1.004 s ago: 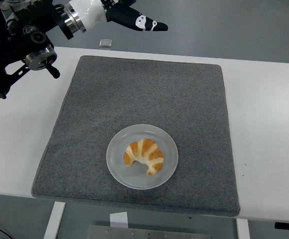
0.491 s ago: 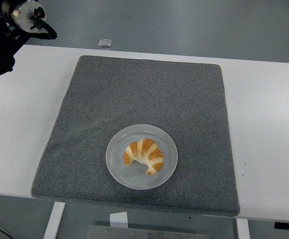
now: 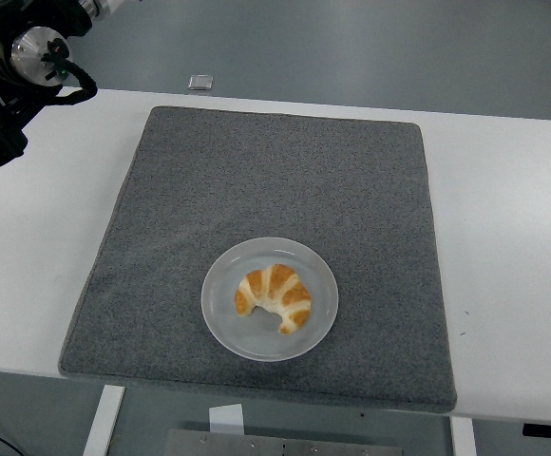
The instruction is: Place the bread on the plate
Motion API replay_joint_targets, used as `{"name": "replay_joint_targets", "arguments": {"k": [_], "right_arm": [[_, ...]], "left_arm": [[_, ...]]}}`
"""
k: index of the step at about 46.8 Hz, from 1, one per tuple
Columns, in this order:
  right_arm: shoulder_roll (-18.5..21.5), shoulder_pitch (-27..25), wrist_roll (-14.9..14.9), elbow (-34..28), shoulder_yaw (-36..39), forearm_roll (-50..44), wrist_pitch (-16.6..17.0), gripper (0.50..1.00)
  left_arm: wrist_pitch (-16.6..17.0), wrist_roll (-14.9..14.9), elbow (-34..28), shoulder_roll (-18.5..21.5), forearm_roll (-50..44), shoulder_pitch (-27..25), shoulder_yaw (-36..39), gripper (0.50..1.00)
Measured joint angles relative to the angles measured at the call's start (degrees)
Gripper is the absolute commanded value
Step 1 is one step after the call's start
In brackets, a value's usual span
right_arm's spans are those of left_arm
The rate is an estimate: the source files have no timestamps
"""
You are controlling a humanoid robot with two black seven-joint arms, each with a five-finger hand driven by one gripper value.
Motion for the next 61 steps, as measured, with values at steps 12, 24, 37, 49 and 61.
{"name": "replay_joint_targets", "arguments": {"k": [12, 24, 37, 49, 61], "right_arm": [[0.0, 0.11, 0.0, 0.0, 0.0, 0.0, 0.02, 0.952], [0.0, 0.19, 0.0, 0.0, 0.0, 0.0, 0.02, 0.952], [0.0, 0.18, -0.01, -0.01, 0.0, 0.0, 0.01, 0.952], [0.0, 0.18, 0.0, 0.0, 0.0, 0.0, 0.01, 0.952], [0.0, 0.18, 0.0, 0.0, 0.0, 0.0, 0.01, 0.952]], "left_arm": [[-2.05, 0.05, 0.73, 0.14, -2.84, 6.0, -2.66, 0.992], [-2.99, -1.07, 1.32, -0.18, -3.05, 10.88, -3.17, 0.994], [-8.6, -5.32, 5.31, -0.5, -2.31, 13.02, -4.88, 0.994], [-11.25, -6.37, 10.74, -3.57, -1.96, 15.02, -4.48, 0.994], [-11.27, -6.38, 14.37, -6.04, 1.41, 15.09, -4.46, 0.994]]}}
